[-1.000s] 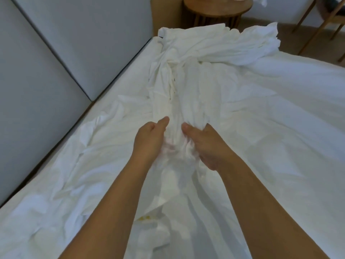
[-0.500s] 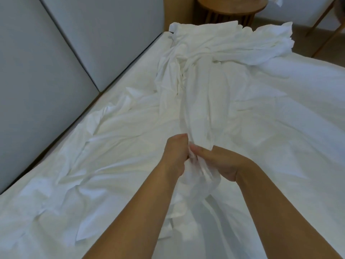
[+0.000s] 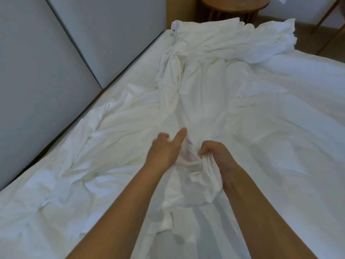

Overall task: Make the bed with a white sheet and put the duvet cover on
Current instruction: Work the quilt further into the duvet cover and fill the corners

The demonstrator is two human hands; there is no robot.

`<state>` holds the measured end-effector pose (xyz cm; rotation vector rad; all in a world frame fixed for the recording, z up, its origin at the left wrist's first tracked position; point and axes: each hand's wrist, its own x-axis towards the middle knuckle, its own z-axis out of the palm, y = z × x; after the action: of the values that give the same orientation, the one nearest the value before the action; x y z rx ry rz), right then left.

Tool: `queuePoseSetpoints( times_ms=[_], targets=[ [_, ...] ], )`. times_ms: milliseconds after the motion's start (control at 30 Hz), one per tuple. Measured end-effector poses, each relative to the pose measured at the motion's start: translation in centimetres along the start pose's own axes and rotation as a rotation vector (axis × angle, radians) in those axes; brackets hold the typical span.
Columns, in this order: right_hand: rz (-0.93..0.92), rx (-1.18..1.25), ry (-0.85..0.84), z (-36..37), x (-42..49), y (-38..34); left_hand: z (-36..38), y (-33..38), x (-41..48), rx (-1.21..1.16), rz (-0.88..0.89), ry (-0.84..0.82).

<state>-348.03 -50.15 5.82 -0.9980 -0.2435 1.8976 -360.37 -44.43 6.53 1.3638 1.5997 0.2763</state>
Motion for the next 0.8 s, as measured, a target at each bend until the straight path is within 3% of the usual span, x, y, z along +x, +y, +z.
queuePoseSetpoints(
  times_ms=[67, 133, 200, 233, 300, 367, 400, 433, 500, 567, 600, 667, 733, 800],
  targets=[
    [-0.002, -0.138, -0.068, 0.3, -0.1, 0.0, 1.0, 0.3, 0.4, -0.220, -0.170, -0.232],
    [-0.020, -0.381, -0.015, 0.3, -0.1, 0.2, 1.3, 1.0, 0.2, -0.397, -0.144, -0.163],
    [-0.040, -0.426, 0.070, -0.1, -0.1, 0.7, 1.2, 1.2, -0.3, -0.443, 0.052, 0.052],
    [-0.066, -0.399, 0.079, -0.5, -0.1, 0.9, 1.1, 1.1, -1.0, -0.471, 0.188, 0.083],
    [-0.158, -0.348, 0.025, -1.0, -0.5, 1.5, 0.9, 0.8, -3.3, -0.505, 0.406, -0.075],
    [-0.245, -0.422, -0.022, -1.1, -1.0, 2.3, 0.7, 0.3, -5.0, -0.385, 0.460, -0.306],
    [-0.266, -0.488, -0.024, -1.0, -1.0, 2.8, 0.5, 0.2, -5.1, -0.290, 0.468, -0.329],
    [-0.260, -0.531, -0.002, -0.9, -0.9, 3.3, 0.0, 0.3, -4.8, -0.193, 0.487, -0.277],
    [-0.214, -0.454, 0.018, -0.3, -0.7, 3.7, -1.2, 0.4, -3.9, 0.003, 0.511, -0.017],
    [-0.186, -0.274, 0.007, 0.2, -0.7, 3.3, -2.3, 0.0, -2.8, 0.087, 0.342, 0.122],
    [-0.185, -0.240, 0.015, 0.5, -0.8, 3.0, -2.5, -0.3, -2.3, 0.049, 0.143, 0.058],
    [-0.167, -0.335, 0.054, 0.7, -1.0, 2.5, -1.9, -1.5, -2.0, -0.141, -0.231, -0.244],
    [-0.107, -0.519, 0.064, 1.1, -1.2, 2.4, -0.8, -2.4, -2.3, -0.298, -0.328, -0.417],
    [-0.063, -0.601, 0.009, 0.8, -1.4, 2.7, 0.2, -2.8, -2.0, -0.334, -0.291, -0.386]
  ],
)
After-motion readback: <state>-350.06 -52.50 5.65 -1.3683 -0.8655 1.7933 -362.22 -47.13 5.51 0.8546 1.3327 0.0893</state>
